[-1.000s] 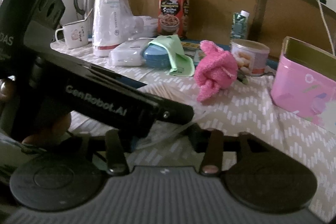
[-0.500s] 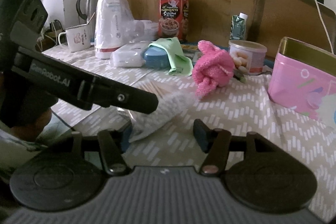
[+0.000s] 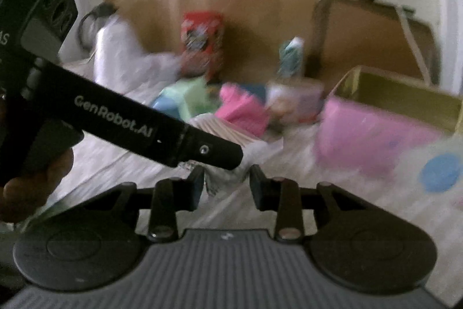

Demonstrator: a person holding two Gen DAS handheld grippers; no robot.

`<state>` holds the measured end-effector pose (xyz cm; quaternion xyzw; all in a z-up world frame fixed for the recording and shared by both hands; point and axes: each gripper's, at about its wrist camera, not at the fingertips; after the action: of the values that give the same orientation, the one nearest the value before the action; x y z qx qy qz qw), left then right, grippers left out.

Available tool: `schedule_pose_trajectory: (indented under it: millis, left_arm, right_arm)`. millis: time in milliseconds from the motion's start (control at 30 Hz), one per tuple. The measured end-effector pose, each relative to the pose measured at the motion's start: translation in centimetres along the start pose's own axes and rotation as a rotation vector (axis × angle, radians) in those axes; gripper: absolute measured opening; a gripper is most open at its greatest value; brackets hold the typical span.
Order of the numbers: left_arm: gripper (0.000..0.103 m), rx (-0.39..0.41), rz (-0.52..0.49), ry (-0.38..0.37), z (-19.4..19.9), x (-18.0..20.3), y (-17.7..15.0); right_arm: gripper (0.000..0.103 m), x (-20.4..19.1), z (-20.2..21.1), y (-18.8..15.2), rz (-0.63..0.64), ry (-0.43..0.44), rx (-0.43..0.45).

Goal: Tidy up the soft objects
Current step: 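Carry the cotton swab bag into the pink tin and open the left gripper, then withdraw the left gripper from the tin toward the pink fuzzy cloth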

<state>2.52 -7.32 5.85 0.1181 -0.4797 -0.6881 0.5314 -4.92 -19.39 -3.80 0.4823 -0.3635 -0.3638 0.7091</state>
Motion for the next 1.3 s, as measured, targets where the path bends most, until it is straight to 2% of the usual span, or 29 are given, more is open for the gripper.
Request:
schedule_pose_trajectory:
  millis: [133, 233, 333, 467, 567, 600, 633, 700, 833, 967, 1033, 1167, 1300]
  left_arm:
    - [0.065, 0.040, 0.014, -0.049, -3.0, 2.2, 3.8]
    - [0.065, 0.044, 0.015, -0.070, -5.7, 4.2, 5.8]
    - [0.065, 0.036, -0.012, -0.073, -8.4, 6.2, 6.6]
    - [0.066, -0.017, -0.032, -0.071, -12.0, 8.1, 6.6]
    - [0.081, -0.055, -0.045, -0.055, -13.9, 9.1, 6.2]
    - [0.093, -0.061, -0.050, -0.042, -14.1, 9.2, 5.9]
    - [0.100, -0.062, -0.057, -0.029, -14.4, 9.4, 5.6]
    - [0.103, -0.067, -0.081, -0.017, -14.5, 9.4, 4.9]
    - [0.103, -0.064, -0.046, -0.024, -12.8, 7.8, 4.6]
    - [0.103, 0.037, -0.054, -0.054, -7.9, 6.0, 3.4]
    - [0.103, 0.091, -0.070, -0.019, -5.3, 5.1, 2.5]
    - [0.103, 0.147, -0.049, 0.002, -0.3, 1.4, 0.4]
    - [0.103, 0.163, 0.000, 0.114, 3.1, -2.9, -1.6]
  right_arm:
    - [0.037, 3.3, 0.1, 1.8, 0.003, -0.110, 0.058]
    - [0.037, 5.6, -0.1, 2.5, 0.001, -0.199, 0.070]
    - [0.037, 7.8, -0.3, 2.6, -0.016, -0.271, 0.049]
    - [0.038, 10.7, -0.8, 2.2, -0.067, -0.345, -0.008]
    - [0.040, 12.4, -1.2, 1.7, -0.123, -0.384, -0.061]
    - [0.045, 12.6, -1.4, 1.5, -0.133, -0.397, -0.082]
    - [0.059, 12.8, -1.5, 1.2, -0.143, -0.416, -0.102]
    - [0.079, 13.1, -1.3, 0.9, -0.169, -0.463, -0.099]
    - [0.085, 12.1, -0.1, 0.4, -0.178, -0.483, -0.073]
    - [0.089, 10.1, 0.9, 0.6, -0.164, -0.490, -0.018]
    - [0.089, 8.4, 1.5, 0.6, -0.132, -0.494, 0.014]
    - [0.089, 5.5, 2.0, 0.9, -0.088, -0.453, 0.063]
    - [0.088, 2.8, 1.6, 1.6, -0.043, -0.366, 0.083]
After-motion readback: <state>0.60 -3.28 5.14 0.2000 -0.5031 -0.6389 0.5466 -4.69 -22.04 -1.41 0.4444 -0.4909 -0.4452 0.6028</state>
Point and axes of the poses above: each gripper's, at about its wrist camera, not at the fingertips, and z roughly against the way its jaws point, x to its right, y to its top, and after that the axes turned 9 degrees about z, right-handed
